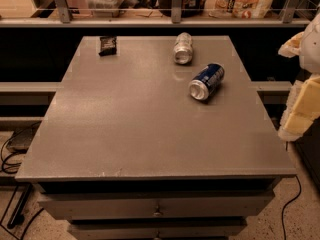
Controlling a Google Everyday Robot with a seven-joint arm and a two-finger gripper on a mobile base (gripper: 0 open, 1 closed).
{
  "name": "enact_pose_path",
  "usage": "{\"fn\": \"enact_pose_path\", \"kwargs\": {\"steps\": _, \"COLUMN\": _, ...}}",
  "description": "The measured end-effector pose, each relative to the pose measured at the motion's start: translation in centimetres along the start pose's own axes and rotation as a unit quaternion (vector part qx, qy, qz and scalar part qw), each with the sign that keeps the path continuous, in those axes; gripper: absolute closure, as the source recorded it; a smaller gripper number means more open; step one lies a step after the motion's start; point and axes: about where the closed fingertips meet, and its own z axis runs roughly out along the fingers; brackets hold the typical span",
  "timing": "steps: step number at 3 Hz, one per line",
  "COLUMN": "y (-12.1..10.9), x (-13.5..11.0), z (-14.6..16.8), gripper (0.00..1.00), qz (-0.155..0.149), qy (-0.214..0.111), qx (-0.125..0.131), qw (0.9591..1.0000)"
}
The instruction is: Move pepsi can near rxbar chocolate
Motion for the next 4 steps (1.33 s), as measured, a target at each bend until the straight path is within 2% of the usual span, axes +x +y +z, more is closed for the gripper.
{"fn": "enact_pose_path", "kwargs": {"steps": 2, "y": -0.1, "x": -0.2, "z": -0.1, "gripper": 0.00, "qz": 0.000, "qy": -0.006, "qx": 0.004, "qw": 1.0000}}
{"fn": "enact_pose_path", "kwargs": {"steps": 3, "y": -0.8, "x": -1.0, "z": 0.7, "gripper": 0.00, "qz": 0.004, "qy": -0.044, "qx": 0.004, "qw": 0.9990}}
{"fn": "enact_pose_path", "kwargs": {"steps": 4, "y": -2.0, "x": -2.5, "z": 2.6, "gripper": 0.00, "qz": 0.018, "qy": -0.103, "qx": 0.002, "qw": 0.9945}}
